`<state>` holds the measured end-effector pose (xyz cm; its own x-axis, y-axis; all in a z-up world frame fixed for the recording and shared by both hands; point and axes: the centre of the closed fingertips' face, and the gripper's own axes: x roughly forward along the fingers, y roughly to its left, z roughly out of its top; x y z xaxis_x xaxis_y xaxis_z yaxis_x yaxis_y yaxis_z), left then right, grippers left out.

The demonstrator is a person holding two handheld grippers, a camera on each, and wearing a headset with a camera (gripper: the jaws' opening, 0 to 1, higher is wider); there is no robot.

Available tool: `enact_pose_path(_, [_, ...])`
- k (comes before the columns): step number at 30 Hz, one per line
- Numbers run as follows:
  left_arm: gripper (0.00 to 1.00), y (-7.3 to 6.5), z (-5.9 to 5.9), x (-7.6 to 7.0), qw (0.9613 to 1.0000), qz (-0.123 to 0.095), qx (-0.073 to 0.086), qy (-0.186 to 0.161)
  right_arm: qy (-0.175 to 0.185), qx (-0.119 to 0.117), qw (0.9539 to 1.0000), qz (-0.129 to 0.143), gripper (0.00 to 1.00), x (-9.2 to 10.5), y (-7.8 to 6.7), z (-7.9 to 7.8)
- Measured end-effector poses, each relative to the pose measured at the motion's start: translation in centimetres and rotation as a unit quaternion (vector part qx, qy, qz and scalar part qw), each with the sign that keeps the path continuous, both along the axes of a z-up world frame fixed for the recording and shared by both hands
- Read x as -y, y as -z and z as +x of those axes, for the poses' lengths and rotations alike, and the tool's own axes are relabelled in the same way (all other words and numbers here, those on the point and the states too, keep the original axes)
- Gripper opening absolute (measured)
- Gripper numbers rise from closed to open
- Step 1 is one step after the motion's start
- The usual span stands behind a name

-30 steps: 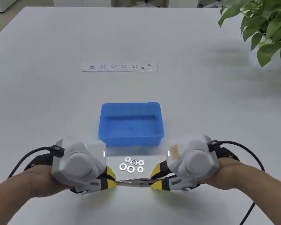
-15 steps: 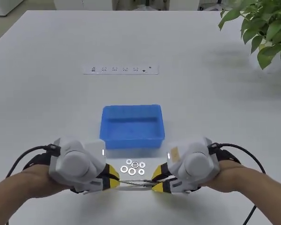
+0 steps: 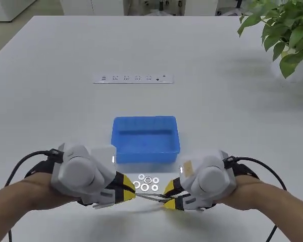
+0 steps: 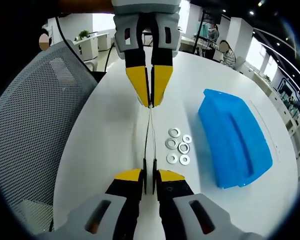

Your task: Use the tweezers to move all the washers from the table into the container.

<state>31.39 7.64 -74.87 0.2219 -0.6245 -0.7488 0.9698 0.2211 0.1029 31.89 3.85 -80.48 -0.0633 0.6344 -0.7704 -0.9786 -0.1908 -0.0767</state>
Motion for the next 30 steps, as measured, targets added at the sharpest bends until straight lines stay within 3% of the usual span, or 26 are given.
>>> enact_pose_path(5, [0.06, -1.2, 0.1, 0.6, 0.9998, 0.001, 0.009, 0.019, 0.007, -0.002, 1.0, 0.002, 0.13, -0.2, -0.3, 0.0])
enact_pose_path(16, [0.06, -3.2, 0.0, 1.7, 0.9991, -0.018, 0.01, 0.038, 0.016, -0.01, 0.9998, 0.008, 0.12, -0.6, -0.9, -0.4])
enact_pose_path(23, [0.06, -4.9, 0.0, 2.5, 0.9983, -0.033, 0.016, 0.046, 0.023, -0.017, 0.9991, 0.03, 0.12, -1.7, -1.8, -0.6])
enact_pose_path(30, [0.06, -5.7, -0.3, 3.3, 0.9974, -0.037, 0.023, 0.058, 0.024, -0.02, 0.9985, 0.045, 0.12, -2.6, -2.3, -0.9])
